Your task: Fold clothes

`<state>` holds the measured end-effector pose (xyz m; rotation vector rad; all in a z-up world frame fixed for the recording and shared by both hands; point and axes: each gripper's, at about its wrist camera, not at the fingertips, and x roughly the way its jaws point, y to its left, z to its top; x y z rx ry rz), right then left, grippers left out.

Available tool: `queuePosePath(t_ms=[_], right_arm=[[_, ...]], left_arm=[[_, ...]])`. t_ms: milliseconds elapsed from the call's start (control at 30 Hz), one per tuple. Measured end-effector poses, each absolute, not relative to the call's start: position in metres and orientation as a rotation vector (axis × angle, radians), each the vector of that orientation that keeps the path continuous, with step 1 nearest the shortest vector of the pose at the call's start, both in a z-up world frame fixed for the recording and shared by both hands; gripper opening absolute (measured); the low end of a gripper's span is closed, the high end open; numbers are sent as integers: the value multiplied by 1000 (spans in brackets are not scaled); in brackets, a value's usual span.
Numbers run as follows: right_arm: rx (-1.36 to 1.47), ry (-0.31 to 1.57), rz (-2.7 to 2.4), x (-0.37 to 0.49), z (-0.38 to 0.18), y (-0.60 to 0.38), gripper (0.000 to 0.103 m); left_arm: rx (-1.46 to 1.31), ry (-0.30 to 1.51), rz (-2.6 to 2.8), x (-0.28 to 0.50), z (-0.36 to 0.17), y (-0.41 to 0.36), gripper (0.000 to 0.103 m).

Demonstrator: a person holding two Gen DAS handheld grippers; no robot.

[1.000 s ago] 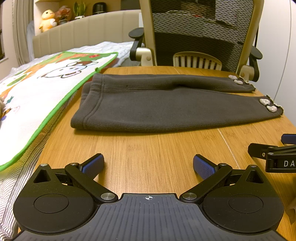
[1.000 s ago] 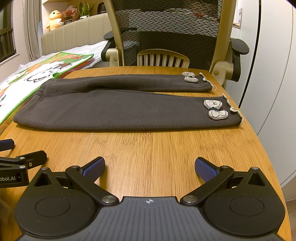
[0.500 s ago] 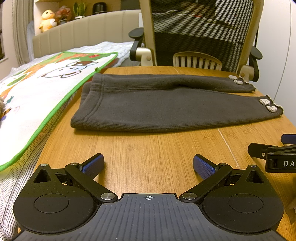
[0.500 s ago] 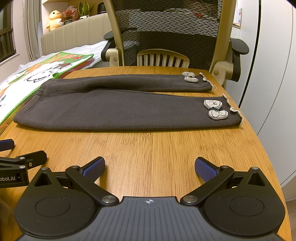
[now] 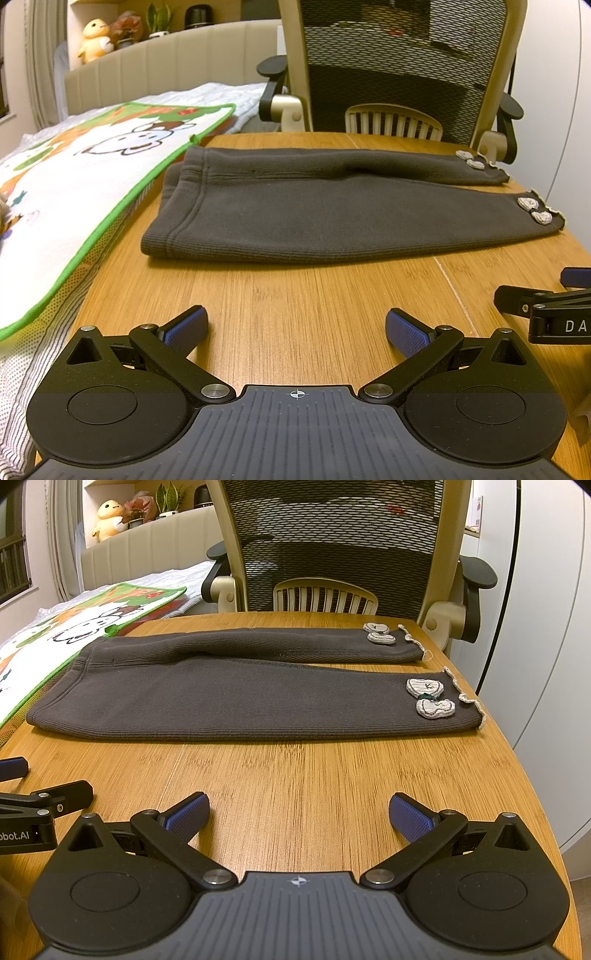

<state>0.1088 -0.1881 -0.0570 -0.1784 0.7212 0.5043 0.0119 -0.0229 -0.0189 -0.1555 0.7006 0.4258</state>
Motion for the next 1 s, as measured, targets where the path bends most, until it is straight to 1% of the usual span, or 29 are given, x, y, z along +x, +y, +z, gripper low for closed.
queuePosePath(t_ms=[1000], right_arm=[[-182, 723, 509, 107, -57, -186, 103]], left_arm=[[-154, 701, 427, 12, -18, -25, 103]])
